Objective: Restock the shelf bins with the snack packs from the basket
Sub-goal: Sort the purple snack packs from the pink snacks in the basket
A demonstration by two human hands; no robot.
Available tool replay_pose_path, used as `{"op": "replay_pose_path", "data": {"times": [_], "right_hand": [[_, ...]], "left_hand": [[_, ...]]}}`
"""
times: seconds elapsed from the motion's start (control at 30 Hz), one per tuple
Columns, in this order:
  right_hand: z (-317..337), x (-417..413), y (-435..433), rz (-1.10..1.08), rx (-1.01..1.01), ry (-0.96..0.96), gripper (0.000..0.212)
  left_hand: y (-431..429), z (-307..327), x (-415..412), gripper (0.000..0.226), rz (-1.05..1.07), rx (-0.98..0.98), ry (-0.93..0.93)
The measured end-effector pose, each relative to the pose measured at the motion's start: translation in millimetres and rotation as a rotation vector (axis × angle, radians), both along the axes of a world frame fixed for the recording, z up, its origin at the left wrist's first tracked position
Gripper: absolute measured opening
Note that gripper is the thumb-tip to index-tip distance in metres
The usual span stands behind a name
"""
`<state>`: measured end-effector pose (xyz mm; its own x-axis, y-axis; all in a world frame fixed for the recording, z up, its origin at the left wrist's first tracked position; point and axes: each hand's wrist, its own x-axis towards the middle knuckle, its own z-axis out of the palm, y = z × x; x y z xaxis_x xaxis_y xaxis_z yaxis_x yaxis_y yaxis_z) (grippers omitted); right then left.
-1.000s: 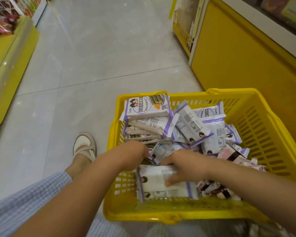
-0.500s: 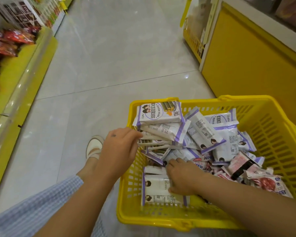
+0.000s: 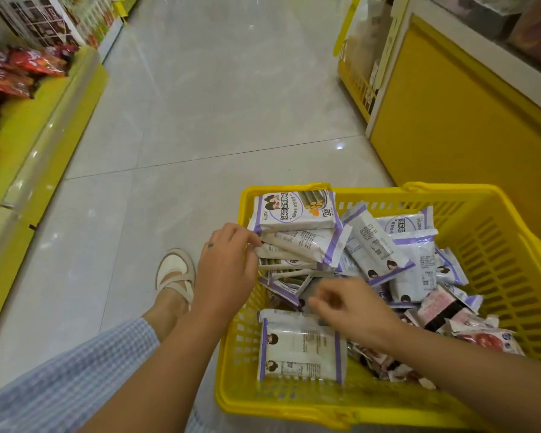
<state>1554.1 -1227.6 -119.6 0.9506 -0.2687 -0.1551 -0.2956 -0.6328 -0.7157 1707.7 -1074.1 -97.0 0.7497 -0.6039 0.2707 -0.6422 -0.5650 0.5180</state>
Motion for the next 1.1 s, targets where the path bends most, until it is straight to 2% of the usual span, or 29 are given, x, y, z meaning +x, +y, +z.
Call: {"op": "replay_pose_path", "data": {"times": [0.1,0.17,0.2,0.27,0.33,0.5,0.6,0.73,0.97,1.1], "right_hand": [[15.8,-5.0,-8.5,-0.314,0.178,-0.244,0.029],[20.8,8.1,-14.7,-0.531,0.297,-0.335,0.024],[21.9,19.8,-19.4,-0.601,0.37,-0.301,0.024],[26.8,43.7,-27.5,-0.665,0.526,-0.124,0.054],[29.2,62.6,-36.1,-0.68,0.579,-0.009,0.077],[31.1,87.7,-43.4,-0.715,0.627,0.104,0.099],[30.3,97.4,-42.7,-0.759,0.685,0.121,0.096],[35.5,97.6,-42.2,-0.758,0.802,0.052,0.061],[39.0,84.0,-38.9,-0.677,0.93,-0.009,0.041],[39.3,81.0,-33.8,-0.609,0.871,-0.044,0.056]], "left_hand": [[-7.0,7.3,0.2,0.018,0.086,-0.128,-0.003],[-11.9,10.6,2.1,0.019,0.11,-0.183,0.047],[-15.0,11.7,3.6,0.023,0.107,-0.178,0.089],[-20.2,11.9,7.0,0.034,0.072,-0.103,0.162],[-22.8,9.9,8.7,0.039,0.029,-0.005,0.188],[-23.6,1.8,4.9,0.038,-0.002,0.087,0.184],[-22.4,-0.6,5.8,0.035,0.009,0.052,0.18],[-22.0,-2.8,8.0,0.031,0.004,0.04,0.171],[-20.1,-1.4,6.8,0.038,-0.032,0.006,0.194],[-15.5,3.6,4.3,0.047,-0.045,-0.025,0.27]]}}
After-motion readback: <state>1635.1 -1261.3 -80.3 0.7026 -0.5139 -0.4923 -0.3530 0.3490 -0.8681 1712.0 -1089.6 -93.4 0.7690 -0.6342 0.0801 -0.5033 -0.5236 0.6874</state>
